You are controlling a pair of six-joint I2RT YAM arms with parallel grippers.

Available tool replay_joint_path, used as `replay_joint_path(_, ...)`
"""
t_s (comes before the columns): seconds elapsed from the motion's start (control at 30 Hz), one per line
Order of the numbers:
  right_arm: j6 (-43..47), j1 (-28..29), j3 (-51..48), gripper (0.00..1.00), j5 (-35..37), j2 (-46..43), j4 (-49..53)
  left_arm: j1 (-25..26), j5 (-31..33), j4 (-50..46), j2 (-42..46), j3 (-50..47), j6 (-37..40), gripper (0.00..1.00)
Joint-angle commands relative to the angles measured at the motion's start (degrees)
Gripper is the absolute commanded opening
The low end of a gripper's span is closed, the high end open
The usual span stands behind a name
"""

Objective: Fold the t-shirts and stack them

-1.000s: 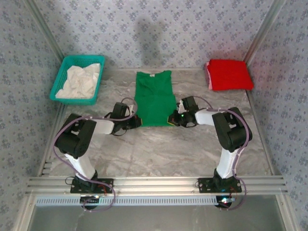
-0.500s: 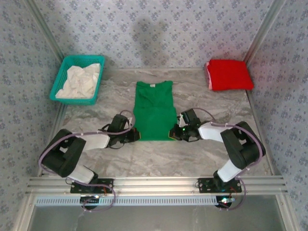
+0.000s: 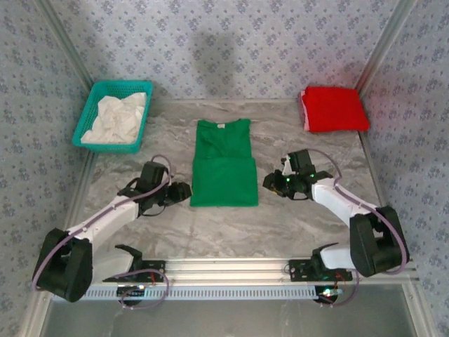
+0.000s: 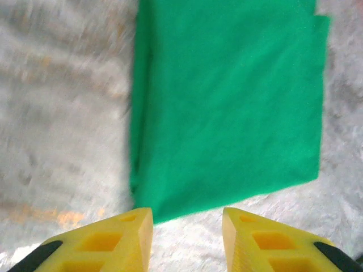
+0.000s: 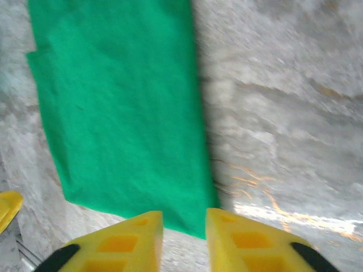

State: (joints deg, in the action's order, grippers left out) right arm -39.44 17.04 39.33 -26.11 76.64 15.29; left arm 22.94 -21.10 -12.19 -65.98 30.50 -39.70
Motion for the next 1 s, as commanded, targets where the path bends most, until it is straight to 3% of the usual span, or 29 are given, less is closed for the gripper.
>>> replay_joint_path(0.0,0.51,0.22,-1.45,0.37,-4.39,2.37,1.16,-0.68,-5.6,-2.68,-0.64,-2.13,-0.54,0.43)
replay_joint_path(0.13,0.46,1.65,-0.94,0.48,-6.78,5.65,-0.27,-0.63,-7.59,0.74,-3.0,-2.5,-1.24,0.44)
replay_joint_path(0.5,-2.02,5.51,-1.27,0.48,-7.47,9.65,-5.57,0.76,-9.69,4.89,-10.16,-0.26,-1.22,0.47)
replay_joint_path(0.97,-2.26,5.72,-2.92,0.46,-6.51,9.93,-7.02,1.09,-9.75,8.05,-18.42,4.93,0.2,0.47)
